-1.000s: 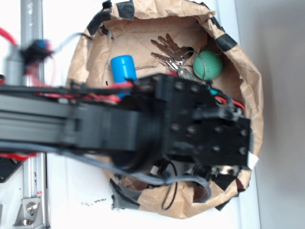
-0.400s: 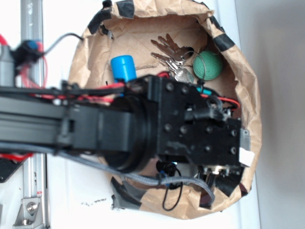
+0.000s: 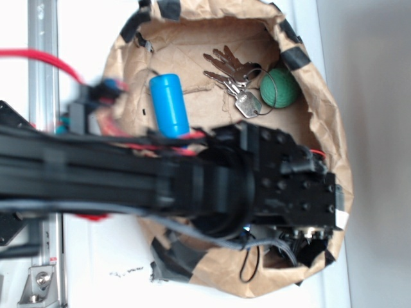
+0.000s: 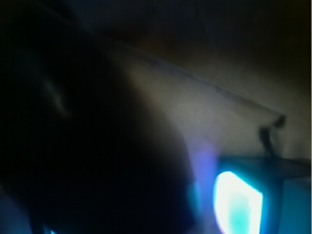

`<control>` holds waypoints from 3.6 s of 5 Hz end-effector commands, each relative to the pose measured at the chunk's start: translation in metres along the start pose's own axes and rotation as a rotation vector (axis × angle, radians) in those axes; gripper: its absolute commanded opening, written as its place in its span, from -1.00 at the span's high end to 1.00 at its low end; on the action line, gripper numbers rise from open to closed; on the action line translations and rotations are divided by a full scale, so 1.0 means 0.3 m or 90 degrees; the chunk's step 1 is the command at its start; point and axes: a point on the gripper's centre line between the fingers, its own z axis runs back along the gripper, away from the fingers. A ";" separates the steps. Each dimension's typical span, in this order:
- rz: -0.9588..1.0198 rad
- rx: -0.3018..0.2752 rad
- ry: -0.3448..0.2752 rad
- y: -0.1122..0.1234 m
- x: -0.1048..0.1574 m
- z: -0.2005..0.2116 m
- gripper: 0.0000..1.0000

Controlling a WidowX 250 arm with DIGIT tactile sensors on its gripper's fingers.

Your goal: Grab the black box.

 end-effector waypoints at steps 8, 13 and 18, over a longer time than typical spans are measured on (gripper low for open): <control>-0.329 0.015 -0.190 -0.040 0.075 0.153 -1.00; -0.284 0.013 -0.188 -0.028 -0.017 0.194 1.00; 0.120 0.043 -0.072 0.081 -0.287 0.586 1.00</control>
